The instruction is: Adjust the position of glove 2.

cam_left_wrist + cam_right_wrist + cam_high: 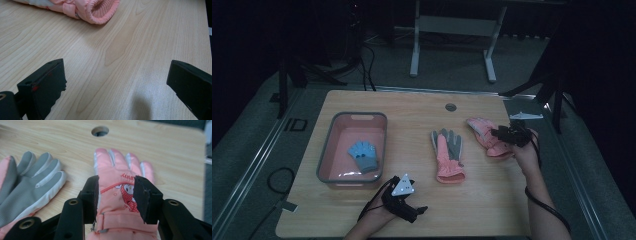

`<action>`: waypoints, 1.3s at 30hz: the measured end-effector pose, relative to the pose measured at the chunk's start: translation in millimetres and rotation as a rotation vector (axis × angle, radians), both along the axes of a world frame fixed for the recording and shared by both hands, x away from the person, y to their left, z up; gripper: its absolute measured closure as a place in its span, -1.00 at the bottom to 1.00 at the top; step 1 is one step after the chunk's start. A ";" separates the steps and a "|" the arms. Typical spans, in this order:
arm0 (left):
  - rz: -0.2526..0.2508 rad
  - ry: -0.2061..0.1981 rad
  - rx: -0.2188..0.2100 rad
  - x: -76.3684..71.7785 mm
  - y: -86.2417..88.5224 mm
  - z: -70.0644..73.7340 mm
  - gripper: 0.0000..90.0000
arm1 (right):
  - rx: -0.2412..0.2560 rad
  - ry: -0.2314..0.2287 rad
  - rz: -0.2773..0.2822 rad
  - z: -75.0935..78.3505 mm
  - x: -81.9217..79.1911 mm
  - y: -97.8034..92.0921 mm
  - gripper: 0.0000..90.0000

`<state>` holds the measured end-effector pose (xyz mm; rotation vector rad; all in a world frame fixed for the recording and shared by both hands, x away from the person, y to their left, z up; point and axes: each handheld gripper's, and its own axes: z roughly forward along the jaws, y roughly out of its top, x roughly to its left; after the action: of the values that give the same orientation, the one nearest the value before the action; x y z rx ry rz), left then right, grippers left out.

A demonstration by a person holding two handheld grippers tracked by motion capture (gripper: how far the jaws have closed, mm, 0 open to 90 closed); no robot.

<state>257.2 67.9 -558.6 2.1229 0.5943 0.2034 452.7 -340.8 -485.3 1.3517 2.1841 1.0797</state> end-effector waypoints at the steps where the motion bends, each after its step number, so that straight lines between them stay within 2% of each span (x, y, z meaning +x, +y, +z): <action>1: 0.000 0.000 0.000 0.0 0.0 0.0 -0.95 | 0.000 0.000 0.000 0.0 0.0 0.0 0.23; 4: -0.001 0.002 0.000 0.3 0.4 -0.8 -0.95 | -0.046 0.036 0.001 -17.0 12.8 -0.5 0.22; 7: -0.002 0.004 -0.002 0.7 0.8 -1.0 -0.95 | -0.125 0.071 -0.011 -30.9 22.1 -3.0 0.20; 8: -0.002 0.004 -0.002 0.8 0.9 -1.1 -0.95 | -0.128 0.084 -0.005 -36.0 24.7 -3.9 0.20; 10: -0.002 0.005 0.001 0.8 0.9 -1.4 -0.95 | -0.089 0.109 0.003 -43.8 28.6 -6.2 0.28; 12: -0.003 0.006 -0.002 0.8 0.8 -1.4 -0.95 | -0.066 0.100 0.015 -47.1 29.0 -6.9 0.38; 14: -0.003 0.005 -0.001 0.9 0.8 -1.5 -0.95 | -0.040 0.104 0.018 -48.5 27.2 -7.6 0.59; 17: -0.005 0.005 0.001 0.8 0.5 -1.7 -0.95 | -0.042 0.091 0.015 -48.4 23.1 -5.4 0.90; 20: -0.005 0.004 0.002 0.8 0.5 -1.6 -0.95 | -0.027 0.093 -0.007 -46.8 21.0 -4.7 0.97; 21: -0.005 0.005 0.000 0.8 0.6 -1.5 -0.95 | 0.011 0.103 -0.025 -45.1 20.0 -5.7 0.98; 22: -0.003 0.005 -0.003 0.7 0.6 -1.4 -0.95 | 0.028 0.103 -0.038 -42.1 17.7 -5.8 0.99; 24: -0.001 0.007 -0.005 1.0 0.8 -1.4 -0.95 | 0.039 0.089 -0.079 -30.4 8.2 -3.6 0.99; 28: 0.005 0.008 -0.010 1.3 0.9 -1.4 -0.95 | 0.040 0.062 -0.130 -5.6 -10.6 1.1 0.99; 30: 0.006 0.005 -0.012 0.6 0.7 -1.0 -0.95 | 0.016 0.042 -0.148 4.4 -19.6 4.6 0.99; 32: 0.003 0.002 -0.004 0.2 0.2 -0.9 -0.95 | 0.018 0.044 -0.166 13.8 -32.3 7.8 0.99; 34: 0.003 0.002 -0.004 0.5 0.2 -1.1 -0.95 | -0.002 0.039 -0.185 18.5 -43.6 10.8 0.99; 39: 0.008 0.003 -0.013 0.4 0.9 -1.0 -0.95 | 0.002 0.037 -0.230 20.1 -68.9 9.8 0.99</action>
<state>257.6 68.8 -559.6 2.1088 0.6046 0.2001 383.8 -331.0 -465.2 1.5900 1.9921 0.9775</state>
